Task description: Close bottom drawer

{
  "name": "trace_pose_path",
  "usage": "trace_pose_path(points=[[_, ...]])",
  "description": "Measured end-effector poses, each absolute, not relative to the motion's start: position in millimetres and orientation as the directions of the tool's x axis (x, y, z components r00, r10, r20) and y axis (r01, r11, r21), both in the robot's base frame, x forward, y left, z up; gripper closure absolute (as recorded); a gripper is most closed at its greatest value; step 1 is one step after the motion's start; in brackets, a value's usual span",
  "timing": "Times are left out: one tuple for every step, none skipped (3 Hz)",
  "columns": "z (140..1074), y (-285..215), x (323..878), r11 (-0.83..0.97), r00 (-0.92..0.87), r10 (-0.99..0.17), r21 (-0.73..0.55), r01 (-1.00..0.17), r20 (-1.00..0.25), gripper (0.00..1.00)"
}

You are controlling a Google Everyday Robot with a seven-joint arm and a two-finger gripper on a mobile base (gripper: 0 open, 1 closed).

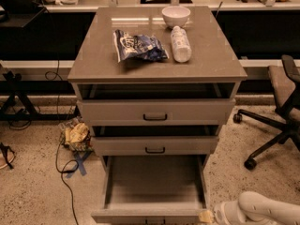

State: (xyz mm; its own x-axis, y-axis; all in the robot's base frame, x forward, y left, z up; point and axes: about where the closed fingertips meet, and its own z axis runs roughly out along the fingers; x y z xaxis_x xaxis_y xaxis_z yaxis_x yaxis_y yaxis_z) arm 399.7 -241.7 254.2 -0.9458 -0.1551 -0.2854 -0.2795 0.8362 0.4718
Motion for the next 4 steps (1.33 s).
trace_pose_path(points=[[238.7, -255.0, 383.5, 0.863, -0.964, -0.114, 0.456, -0.216, -0.240, 0.88], [207.9, -265.2, 374.4, 0.891, -0.980, -0.077, 0.429, -0.149, -0.181, 1.00], [162.5, -257.5, 386.3, 0.912, -0.980, -0.068, 0.386, -0.136, -0.185, 1.00], [149.7, -232.1, 419.3, 0.915, -0.958, -0.071, 0.365, -0.174, -0.279, 1.00]])
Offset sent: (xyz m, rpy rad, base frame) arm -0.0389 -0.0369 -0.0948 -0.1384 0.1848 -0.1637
